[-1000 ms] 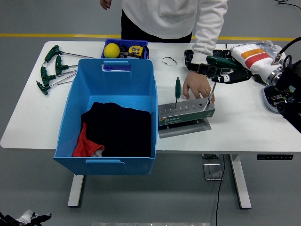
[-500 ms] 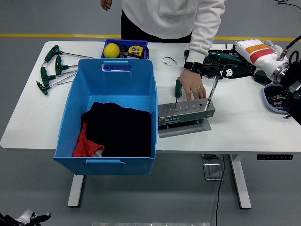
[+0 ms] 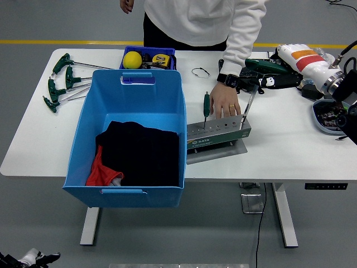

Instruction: Lift tool from toolbox,place it in box,lift tool from toolbox,place it in box

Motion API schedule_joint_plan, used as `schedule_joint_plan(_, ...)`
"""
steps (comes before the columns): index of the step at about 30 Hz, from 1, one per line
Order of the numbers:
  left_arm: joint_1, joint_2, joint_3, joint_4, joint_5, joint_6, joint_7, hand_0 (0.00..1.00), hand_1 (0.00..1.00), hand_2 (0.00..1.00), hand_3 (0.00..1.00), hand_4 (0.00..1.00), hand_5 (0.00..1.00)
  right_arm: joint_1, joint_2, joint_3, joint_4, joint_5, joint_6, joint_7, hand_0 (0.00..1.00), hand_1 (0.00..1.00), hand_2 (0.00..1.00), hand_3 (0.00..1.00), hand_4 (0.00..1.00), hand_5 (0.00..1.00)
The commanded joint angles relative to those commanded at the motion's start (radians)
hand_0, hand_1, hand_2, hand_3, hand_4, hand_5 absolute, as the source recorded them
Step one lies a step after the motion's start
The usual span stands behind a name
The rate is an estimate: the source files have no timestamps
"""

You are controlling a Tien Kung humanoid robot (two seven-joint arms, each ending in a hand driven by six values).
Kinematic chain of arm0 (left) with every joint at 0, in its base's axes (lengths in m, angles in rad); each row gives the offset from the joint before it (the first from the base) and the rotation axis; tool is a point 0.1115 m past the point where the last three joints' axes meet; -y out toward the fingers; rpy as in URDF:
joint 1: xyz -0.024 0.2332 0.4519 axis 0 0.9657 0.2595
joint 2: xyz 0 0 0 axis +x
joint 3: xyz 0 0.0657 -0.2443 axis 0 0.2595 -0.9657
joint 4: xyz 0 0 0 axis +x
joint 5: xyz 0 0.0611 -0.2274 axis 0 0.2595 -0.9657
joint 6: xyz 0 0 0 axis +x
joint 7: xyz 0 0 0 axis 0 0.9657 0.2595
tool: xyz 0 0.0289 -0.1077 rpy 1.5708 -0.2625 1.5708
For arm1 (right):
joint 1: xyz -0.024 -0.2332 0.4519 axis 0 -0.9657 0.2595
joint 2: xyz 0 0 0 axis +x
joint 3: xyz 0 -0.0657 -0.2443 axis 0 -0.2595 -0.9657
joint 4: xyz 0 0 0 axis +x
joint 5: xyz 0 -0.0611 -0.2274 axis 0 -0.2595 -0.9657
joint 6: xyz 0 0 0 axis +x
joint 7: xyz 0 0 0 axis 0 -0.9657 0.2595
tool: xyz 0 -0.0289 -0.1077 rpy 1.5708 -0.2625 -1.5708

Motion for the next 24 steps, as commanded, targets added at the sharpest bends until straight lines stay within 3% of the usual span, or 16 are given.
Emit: schedule_joint_plan(24,0.010,0.000,-0.020,0.000,0.031,-0.002,0.004,0.691,0.659,0.678,0.628,0.660,0.667,-0.011,-0.031,0.051,0.107,0.010,0.033,0.002,0.002,0.002,0.002,0.002,0.851,0.691)
